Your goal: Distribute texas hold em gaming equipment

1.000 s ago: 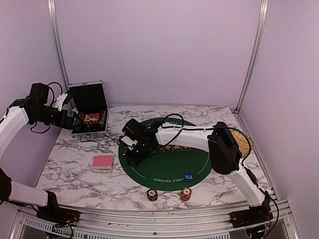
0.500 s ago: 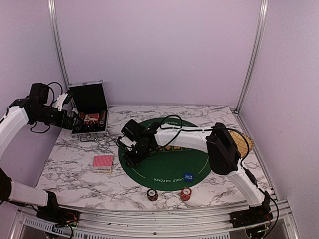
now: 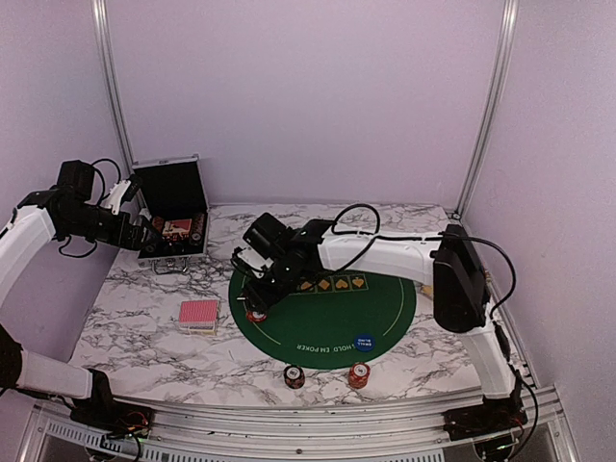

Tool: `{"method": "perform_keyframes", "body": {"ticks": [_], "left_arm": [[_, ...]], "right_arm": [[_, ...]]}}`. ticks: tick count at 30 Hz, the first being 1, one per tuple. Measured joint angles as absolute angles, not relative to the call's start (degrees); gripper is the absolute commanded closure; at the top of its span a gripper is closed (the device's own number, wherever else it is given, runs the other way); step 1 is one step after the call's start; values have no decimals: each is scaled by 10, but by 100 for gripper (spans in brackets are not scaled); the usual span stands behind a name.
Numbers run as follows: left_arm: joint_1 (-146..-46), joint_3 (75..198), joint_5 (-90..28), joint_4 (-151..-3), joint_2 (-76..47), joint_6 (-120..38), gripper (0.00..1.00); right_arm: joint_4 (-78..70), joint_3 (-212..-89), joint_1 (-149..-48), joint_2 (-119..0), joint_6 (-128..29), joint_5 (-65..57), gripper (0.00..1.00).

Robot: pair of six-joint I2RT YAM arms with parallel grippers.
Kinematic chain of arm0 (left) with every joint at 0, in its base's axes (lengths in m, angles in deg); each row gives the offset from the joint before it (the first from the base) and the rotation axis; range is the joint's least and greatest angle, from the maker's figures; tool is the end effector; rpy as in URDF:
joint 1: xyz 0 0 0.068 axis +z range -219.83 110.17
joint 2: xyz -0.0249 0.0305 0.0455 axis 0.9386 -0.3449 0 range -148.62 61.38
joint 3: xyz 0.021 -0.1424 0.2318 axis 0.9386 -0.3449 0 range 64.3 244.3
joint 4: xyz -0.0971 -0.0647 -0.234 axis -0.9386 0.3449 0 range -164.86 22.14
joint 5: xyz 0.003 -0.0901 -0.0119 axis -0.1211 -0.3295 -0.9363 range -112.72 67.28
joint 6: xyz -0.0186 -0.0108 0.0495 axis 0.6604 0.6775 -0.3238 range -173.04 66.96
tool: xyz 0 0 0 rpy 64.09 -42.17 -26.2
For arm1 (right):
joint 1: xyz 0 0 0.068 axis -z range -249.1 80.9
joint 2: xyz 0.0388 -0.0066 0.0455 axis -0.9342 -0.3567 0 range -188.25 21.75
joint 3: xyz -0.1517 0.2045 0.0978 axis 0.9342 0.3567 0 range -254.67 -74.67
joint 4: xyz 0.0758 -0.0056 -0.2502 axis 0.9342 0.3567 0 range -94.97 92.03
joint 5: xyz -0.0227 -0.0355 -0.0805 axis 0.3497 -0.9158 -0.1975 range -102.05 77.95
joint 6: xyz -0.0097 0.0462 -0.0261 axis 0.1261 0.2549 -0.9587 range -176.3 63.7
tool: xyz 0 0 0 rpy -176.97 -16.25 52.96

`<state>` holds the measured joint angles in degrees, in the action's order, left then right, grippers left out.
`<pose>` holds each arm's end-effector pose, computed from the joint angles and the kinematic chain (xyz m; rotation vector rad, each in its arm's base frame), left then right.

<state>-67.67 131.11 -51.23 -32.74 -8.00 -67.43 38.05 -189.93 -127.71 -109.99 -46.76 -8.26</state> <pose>0.2499 -0.0077 0.3354 0.4793 2.2223 -0.4327 0.2601 0.4308 0.2042 -1.1415 2.4422 0.4856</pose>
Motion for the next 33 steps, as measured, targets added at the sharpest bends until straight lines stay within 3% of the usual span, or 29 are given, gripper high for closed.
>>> {"method": "perform_keyframes", "body": {"ticks": [9, 15, 33], "left_arm": [[-677, 1311, -512, -321, -80, -678, 1], [-677, 1311, -512, -314, -80, -685, 1], [-677, 1311, -512, -307, -80, -687, 1]], "right_arm": [[380, -1593, -1277, -806, -454, -91, 23], [414, -1430, -1277, -689, -417, -83, 17], [422, -1326, -1301, -644, -385, -45, 18]]}}
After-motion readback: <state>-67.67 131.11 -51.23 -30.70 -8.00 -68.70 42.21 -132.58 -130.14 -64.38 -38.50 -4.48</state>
